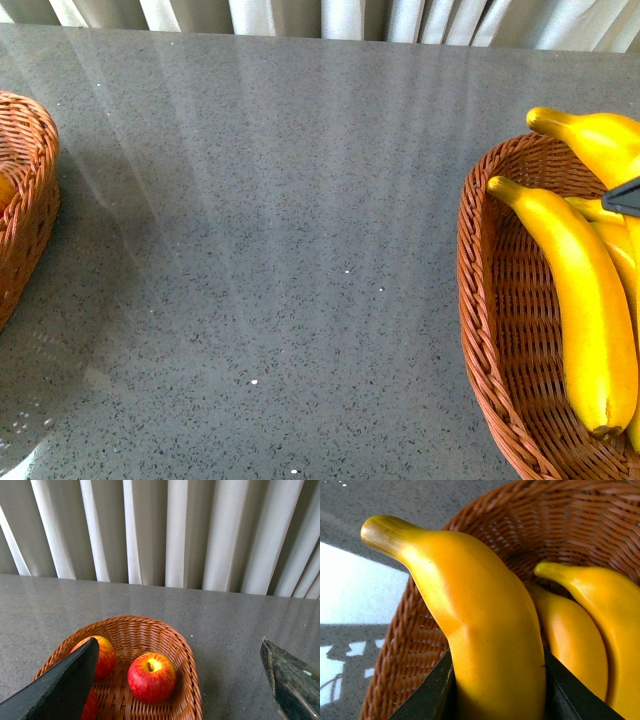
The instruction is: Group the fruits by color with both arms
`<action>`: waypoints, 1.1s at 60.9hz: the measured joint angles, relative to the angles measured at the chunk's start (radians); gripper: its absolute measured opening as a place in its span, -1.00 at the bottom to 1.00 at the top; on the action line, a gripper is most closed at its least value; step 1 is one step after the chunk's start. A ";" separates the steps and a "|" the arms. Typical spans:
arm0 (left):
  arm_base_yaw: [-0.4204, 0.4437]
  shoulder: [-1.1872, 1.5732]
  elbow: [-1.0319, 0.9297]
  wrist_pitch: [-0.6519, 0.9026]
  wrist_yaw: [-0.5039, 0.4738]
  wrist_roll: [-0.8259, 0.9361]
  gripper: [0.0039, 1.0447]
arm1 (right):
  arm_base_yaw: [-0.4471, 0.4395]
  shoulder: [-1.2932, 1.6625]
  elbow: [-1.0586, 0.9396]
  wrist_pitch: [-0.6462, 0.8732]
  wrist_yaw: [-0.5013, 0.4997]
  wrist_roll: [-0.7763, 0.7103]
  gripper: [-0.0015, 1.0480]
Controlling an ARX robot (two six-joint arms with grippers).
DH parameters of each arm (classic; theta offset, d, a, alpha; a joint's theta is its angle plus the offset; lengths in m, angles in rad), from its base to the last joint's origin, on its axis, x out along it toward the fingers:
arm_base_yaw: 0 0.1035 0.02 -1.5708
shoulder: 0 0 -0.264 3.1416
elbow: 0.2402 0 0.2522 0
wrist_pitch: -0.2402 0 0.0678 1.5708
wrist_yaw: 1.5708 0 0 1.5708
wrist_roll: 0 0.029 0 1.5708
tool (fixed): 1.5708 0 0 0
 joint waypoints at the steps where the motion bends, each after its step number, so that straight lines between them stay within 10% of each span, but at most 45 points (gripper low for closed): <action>1: 0.000 0.000 0.000 0.000 0.000 0.000 0.83 | -0.004 0.000 -0.002 0.001 0.000 0.000 -0.38; 14: 0.000 0.000 0.000 0.000 0.000 0.000 0.83 | -0.047 0.010 -0.037 0.038 0.008 -0.005 -0.37; 33: 0.000 0.000 0.000 0.000 0.000 0.000 0.83 | -0.137 -0.004 -0.067 0.062 -0.092 -0.027 0.83; 55: 0.000 0.000 0.000 0.000 0.000 0.000 0.83 | -0.195 -0.112 -0.126 0.134 -0.183 -0.048 0.82; 67: 0.000 0.000 0.000 0.000 -0.001 0.000 0.83 | -0.140 -0.053 -0.441 1.014 0.183 -0.040 0.26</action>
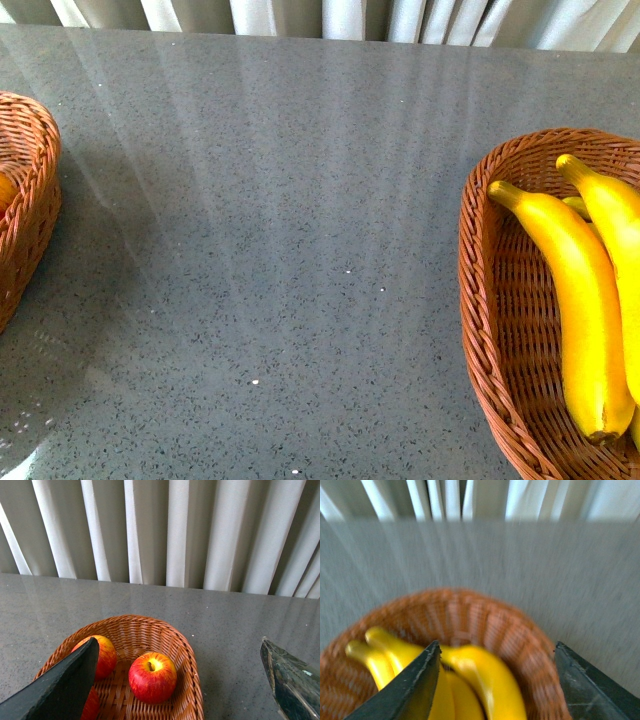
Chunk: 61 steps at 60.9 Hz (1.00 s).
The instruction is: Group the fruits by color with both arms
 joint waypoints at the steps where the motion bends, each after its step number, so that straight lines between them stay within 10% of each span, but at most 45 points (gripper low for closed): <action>1: 0.000 0.000 0.000 0.000 0.001 0.000 0.83 | 0.002 -0.006 -0.008 0.032 0.003 0.000 0.22; 23: 0.000 0.000 0.000 0.000 0.001 0.000 0.83 | 0.079 -0.296 -0.135 0.056 0.085 0.005 -0.95; 61: 0.000 0.000 0.000 0.000 0.001 0.000 0.83 | 0.080 -0.792 -0.200 -0.351 0.087 0.008 -0.97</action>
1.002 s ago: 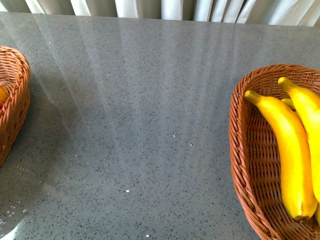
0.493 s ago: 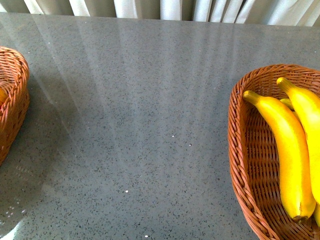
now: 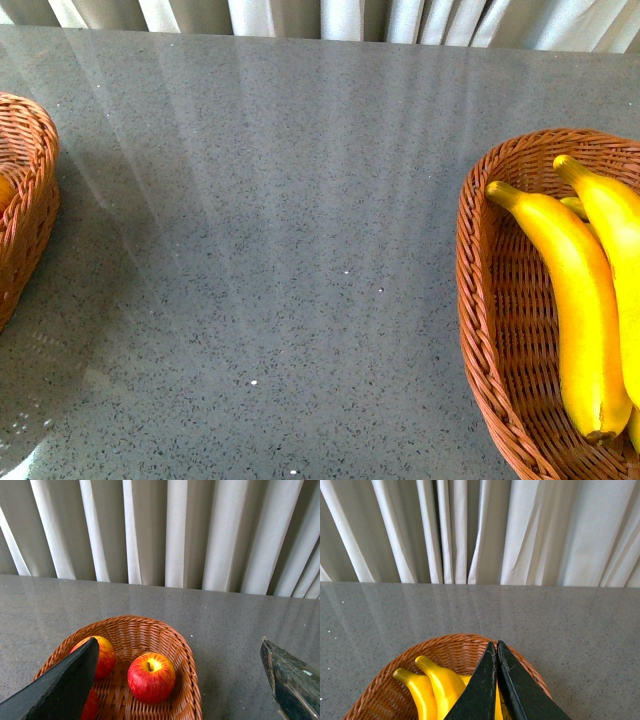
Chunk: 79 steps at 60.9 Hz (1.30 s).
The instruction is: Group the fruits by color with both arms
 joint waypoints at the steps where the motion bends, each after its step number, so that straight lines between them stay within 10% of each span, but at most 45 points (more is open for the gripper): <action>1: 0.000 0.000 0.000 0.000 0.000 0.000 0.83 | 0.000 -0.013 0.000 -0.012 0.000 0.000 -0.97; 79: 0.000 0.000 0.000 0.000 0.000 0.000 0.83 | 0.000 -0.586 0.000 -0.576 0.001 0.000 -0.97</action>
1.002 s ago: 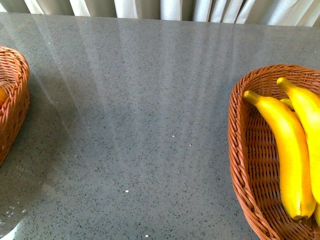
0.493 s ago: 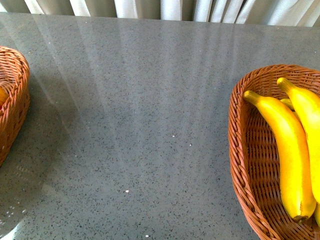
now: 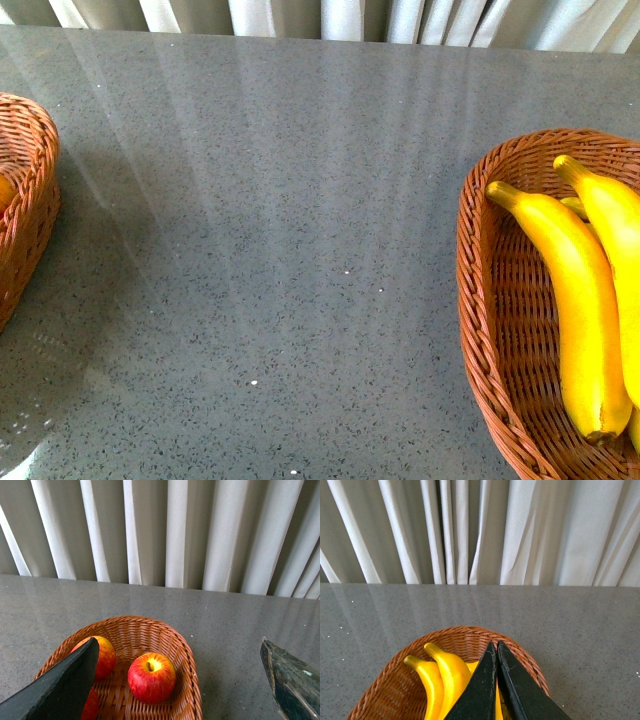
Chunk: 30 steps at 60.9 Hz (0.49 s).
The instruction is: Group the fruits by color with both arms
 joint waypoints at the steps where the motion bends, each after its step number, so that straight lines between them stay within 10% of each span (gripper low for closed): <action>1: 0.000 0.000 0.000 0.000 0.000 0.000 0.83 | 0.000 0.000 0.000 0.000 0.000 0.000 -0.97; 11: 0.000 0.000 0.000 0.000 0.000 0.000 0.83 | 0.000 -0.001 0.000 -0.001 0.000 -0.001 -0.95; 30: 0.000 0.000 0.000 0.000 0.000 0.000 0.83 | 0.000 -0.001 0.000 -0.001 0.000 0.000 0.04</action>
